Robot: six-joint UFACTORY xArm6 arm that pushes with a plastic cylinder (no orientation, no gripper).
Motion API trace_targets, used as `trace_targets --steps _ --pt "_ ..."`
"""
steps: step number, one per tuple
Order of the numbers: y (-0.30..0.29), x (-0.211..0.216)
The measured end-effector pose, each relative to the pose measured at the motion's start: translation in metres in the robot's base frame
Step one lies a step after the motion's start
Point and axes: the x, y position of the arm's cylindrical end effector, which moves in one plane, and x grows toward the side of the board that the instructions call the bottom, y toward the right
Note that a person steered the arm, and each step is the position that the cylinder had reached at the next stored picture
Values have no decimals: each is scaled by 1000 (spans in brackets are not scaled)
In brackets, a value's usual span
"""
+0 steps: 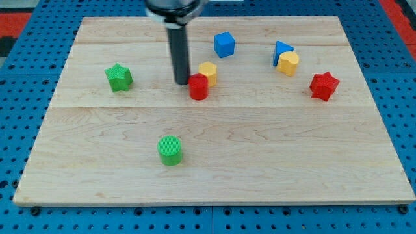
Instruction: Move yellow hexagon and red circle to the left side of the red star
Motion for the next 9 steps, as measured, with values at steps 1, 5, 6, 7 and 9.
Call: trace_targets --steps 1,5,6,7,9 --pt "9 -32" --pt "37 46" --pt "83 56" --pt "156 56" --pt "50 106"
